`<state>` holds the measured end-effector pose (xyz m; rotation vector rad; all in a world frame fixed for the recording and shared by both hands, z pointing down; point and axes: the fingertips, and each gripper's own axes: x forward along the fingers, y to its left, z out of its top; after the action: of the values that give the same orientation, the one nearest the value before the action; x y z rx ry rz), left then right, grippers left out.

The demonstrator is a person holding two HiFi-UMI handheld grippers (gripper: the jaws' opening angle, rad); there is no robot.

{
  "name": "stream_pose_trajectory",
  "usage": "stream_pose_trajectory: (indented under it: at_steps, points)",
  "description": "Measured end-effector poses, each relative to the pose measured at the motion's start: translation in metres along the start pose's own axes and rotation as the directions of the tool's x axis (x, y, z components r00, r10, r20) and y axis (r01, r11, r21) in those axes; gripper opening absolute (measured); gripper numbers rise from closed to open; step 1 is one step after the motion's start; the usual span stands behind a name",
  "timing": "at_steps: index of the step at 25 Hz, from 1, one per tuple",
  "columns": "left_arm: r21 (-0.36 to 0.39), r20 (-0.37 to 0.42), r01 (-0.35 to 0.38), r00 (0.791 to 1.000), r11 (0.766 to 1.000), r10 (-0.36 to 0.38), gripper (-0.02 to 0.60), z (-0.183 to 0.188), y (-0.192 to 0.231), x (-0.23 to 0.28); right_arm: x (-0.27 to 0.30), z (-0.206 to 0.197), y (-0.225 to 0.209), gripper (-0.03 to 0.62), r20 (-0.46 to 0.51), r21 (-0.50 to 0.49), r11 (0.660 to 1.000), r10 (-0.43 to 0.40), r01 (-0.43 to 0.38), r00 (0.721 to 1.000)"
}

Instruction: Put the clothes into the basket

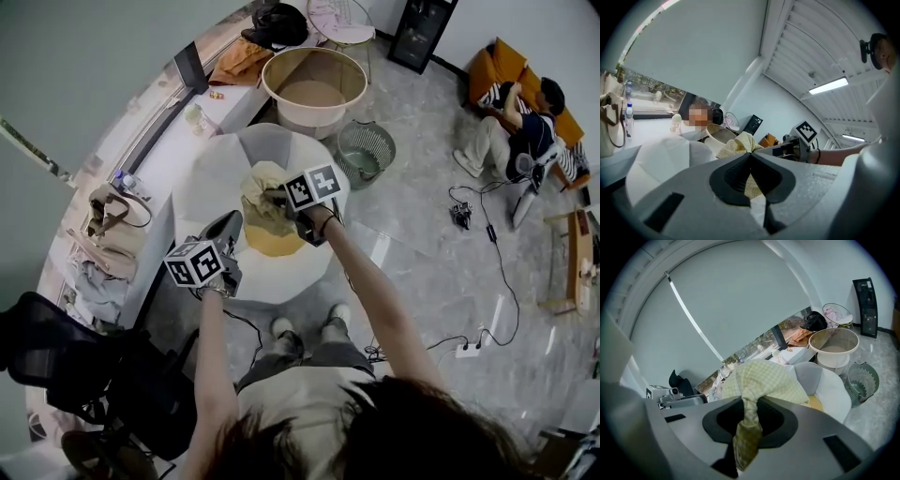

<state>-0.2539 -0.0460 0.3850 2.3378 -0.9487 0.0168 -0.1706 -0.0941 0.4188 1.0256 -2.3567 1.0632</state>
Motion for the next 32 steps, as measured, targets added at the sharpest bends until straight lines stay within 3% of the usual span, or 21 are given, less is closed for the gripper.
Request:
stream_pose_trajectory:
  at_steps: [21, 32]
  points:
    - [0.040, -0.014, 0.029, 0.999, 0.999, -0.029, 0.011, -0.024, -0.112, 0.105, -0.111, -0.009, -0.103, 0.071, -0.002, 0.005, 1.000, -0.014, 0.014, 1.000]
    - [0.085, -0.017, 0.073, 0.997, 0.994, -0.072, 0.011, -0.024, -0.161, 0.155, -0.160, -0.005, -0.149, 0.071, 0.043, 0.017, 0.999, -0.034, 0.033, 0.998]
